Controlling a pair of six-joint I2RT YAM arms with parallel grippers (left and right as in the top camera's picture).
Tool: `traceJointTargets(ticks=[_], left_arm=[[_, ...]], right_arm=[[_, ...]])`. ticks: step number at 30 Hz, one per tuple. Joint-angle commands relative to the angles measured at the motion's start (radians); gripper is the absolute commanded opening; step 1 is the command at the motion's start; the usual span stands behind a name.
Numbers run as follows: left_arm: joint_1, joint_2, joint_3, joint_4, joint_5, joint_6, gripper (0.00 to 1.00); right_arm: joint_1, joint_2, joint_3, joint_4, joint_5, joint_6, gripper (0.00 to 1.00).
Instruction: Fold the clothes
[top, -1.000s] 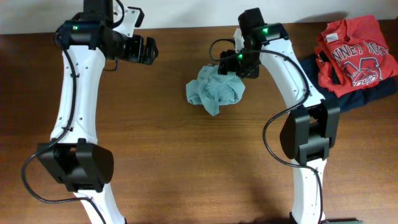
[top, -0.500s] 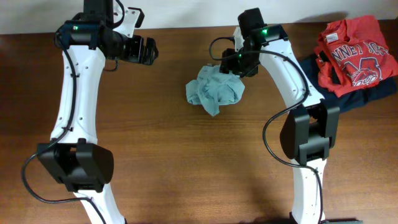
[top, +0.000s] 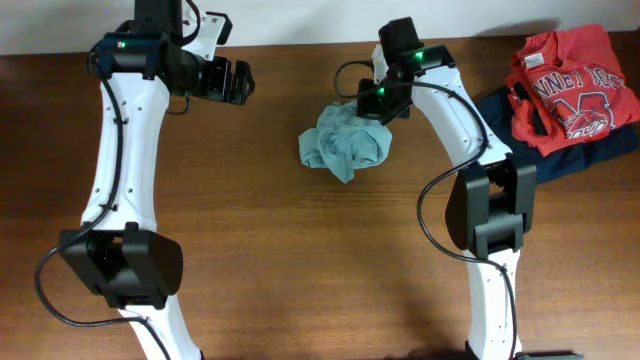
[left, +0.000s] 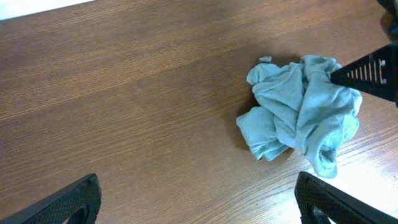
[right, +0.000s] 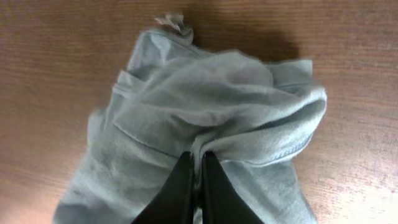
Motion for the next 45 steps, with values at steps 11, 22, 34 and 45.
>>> traceJointTargets(ticks=[11,22,34,45], left_arm=[[0.006,0.005,0.000,0.001,-0.006,0.009,0.99],[0.006,0.005,0.000,0.002,-0.006,0.010,0.99],[0.008,0.004,0.000,0.031,-0.007,0.010,0.99],[0.042,0.004,0.000,0.031,-0.006,0.010,0.99]], right_arm=[[0.064,-0.069,0.053,0.006,0.005,-0.119,0.04],[0.148,-0.144,0.053,-0.010,-0.003,-0.157,0.04],[0.280,-0.165,0.051,-0.055,-0.010,-0.205,0.04],[0.360,-0.080,0.051,-0.019,0.005,-0.201,0.04]])
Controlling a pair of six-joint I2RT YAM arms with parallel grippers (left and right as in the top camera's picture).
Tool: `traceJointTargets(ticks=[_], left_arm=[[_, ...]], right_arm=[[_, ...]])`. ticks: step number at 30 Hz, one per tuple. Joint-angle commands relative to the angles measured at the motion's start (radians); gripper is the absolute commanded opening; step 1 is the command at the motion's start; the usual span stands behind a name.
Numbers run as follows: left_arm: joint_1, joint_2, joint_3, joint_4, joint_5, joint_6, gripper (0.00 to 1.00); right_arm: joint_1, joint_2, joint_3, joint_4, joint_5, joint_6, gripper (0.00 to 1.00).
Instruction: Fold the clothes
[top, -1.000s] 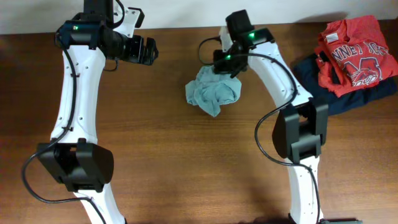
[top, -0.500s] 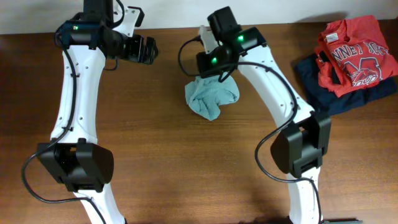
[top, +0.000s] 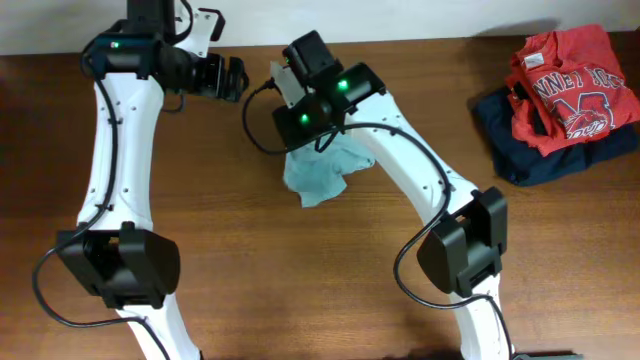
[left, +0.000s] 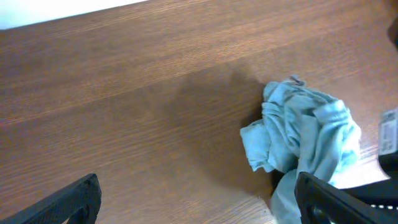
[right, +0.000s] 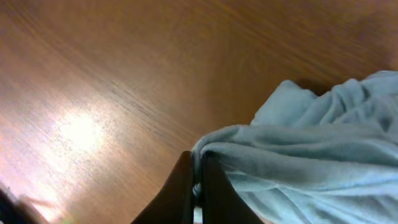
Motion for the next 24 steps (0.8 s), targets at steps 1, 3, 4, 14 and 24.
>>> traceJointTargets(ticks=[1,3,4,14,24], left_arm=[[0.014,0.004,0.000,0.005,-0.006,0.010,0.99],[0.014,0.004,0.000,0.008,-0.006,0.010,0.99],[0.014,0.004,0.000,0.010,-0.006,0.010,0.99],[0.014,0.004,0.000,0.016,-0.006,0.010,0.99],[0.014,0.004,0.000,0.019,-0.005,0.009,0.99]], right_arm=[[0.026,0.053,0.015,0.005,0.008,-0.011,0.04],[0.035,0.057,0.013,0.001,0.008,-0.011,0.16],[0.039,0.058,0.011,0.000,0.009,-0.013,0.64],[-0.040,0.012,0.059,-0.011,0.066,0.004,0.98],[-0.236,0.051,0.108,-0.003,0.084,0.070,1.00]])
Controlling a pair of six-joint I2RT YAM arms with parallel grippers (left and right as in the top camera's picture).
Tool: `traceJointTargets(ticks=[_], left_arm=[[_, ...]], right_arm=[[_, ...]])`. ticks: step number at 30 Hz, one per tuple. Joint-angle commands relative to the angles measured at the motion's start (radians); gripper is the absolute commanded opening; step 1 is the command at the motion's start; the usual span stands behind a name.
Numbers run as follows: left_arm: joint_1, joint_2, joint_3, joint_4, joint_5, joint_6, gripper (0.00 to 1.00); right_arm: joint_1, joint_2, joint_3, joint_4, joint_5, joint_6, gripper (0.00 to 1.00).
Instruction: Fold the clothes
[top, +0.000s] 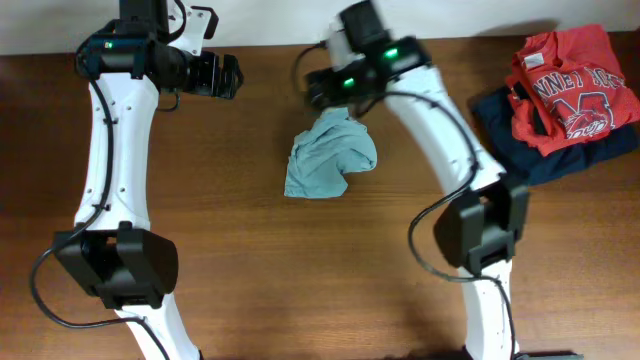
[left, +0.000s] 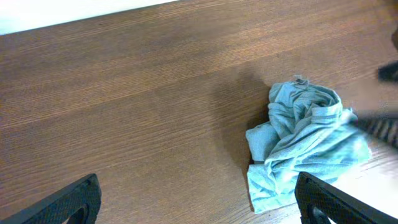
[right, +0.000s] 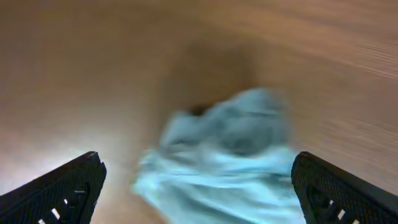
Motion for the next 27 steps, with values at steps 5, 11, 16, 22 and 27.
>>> traceJointTargets(ticks=[5,11,16,22,27], left_arm=[[0.003,0.004,0.000,0.010,-0.002,0.009,0.99],[0.003,0.004,0.000,0.008,-0.002,0.009,0.99],[0.003,0.004,0.000,0.008,-0.003,0.010,0.99],[0.003,0.005,0.000,0.009,-0.003,0.010,0.99],[0.003,0.004,0.000,0.009,-0.003,0.010,0.99]], right_arm=[[-0.019,0.037,0.013,-0.011,0.019,0.034,0.94],[0.003,0.099,0.012,-0.006,0.047,0.041,0.85],[0.006,0.122,0.012,-0.024,0.050,0.045,0.65],[0.006,0.122,0.013,-0.014,0.113,0.045,0.29],[0.006,0.118,0.013,0.055,0.128,0.043,0.12]])
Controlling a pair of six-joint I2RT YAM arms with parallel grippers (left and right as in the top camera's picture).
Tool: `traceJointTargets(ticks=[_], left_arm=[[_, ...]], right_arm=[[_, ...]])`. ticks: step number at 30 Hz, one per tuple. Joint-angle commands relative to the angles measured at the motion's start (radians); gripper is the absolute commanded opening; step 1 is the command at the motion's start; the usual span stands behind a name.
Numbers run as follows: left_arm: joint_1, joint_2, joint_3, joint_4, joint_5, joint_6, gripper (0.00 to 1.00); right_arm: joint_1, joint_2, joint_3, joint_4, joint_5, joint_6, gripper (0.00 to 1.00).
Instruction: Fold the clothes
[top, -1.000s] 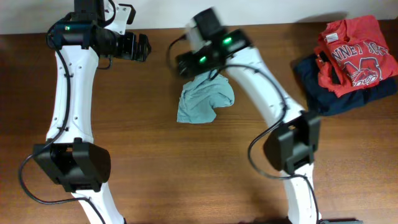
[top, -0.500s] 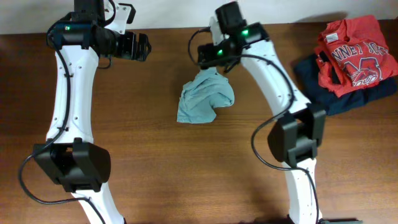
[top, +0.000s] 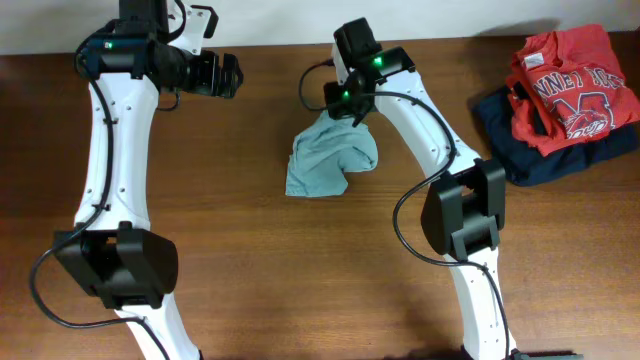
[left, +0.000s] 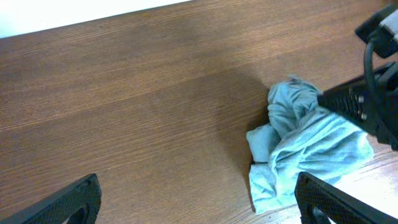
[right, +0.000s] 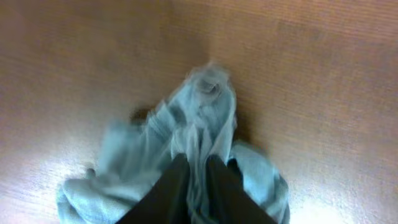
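Observation:
A crumpled light-blue garment (top: 330, 160) lies in a heap on the wooden table, near the middle towards the back. My right gripper (top: 345, 112) is at its far upper edge, shut on a fold of the blue cloth (right: 199, 118); in the right wrist view the right gripper (right: 198, 168) has cloth pinched between its dark fingers. The left gripper (top: 235, 77) hovers at the back left, open and empty. In the left wrist view the garment (left: 308, 146) sits to the right, beyond the wide-apart left gripper (left: 198, 198).
A red printed shirt (top: 570, 85) lies on a navy garment (top: 505, 115) at the back right corner. The table's back edge (top: 280, 45) meets a white wall just behind both arms.
The right gripper was open above the garment; now it is down at the heap's far edge and shut on a fold. The heap has hardly shifted. The left arm stayed put.
The right gripper first held the crumpled garment at the table's middle back. Then it held it further left, with the arm stretched across. After that the garment lay released and the gripper was open above it. Now the gripper is shut on it again.

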Motion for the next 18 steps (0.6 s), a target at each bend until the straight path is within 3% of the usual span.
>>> traceJointTargets(ticks=[1,4,18], left_arm=[[0.003,0.004,0.000,0.002,-0.003,0.010,0.99],[0.003,0.004,0.000,0.003,-0.003,0.010,0.99],[0.003,0.004,0.000,-0.001,-0.003,0.010,0.99]], right_arm=[[-0.003,-0.016,0.013,0.046,0.026,-0.009,0.10],[0.003,-0.023,0.014,0.105,-0.016,-0.032,0.04],[0.142,0.027,0.013,0.268,-0.045,-0.118,0.04]])
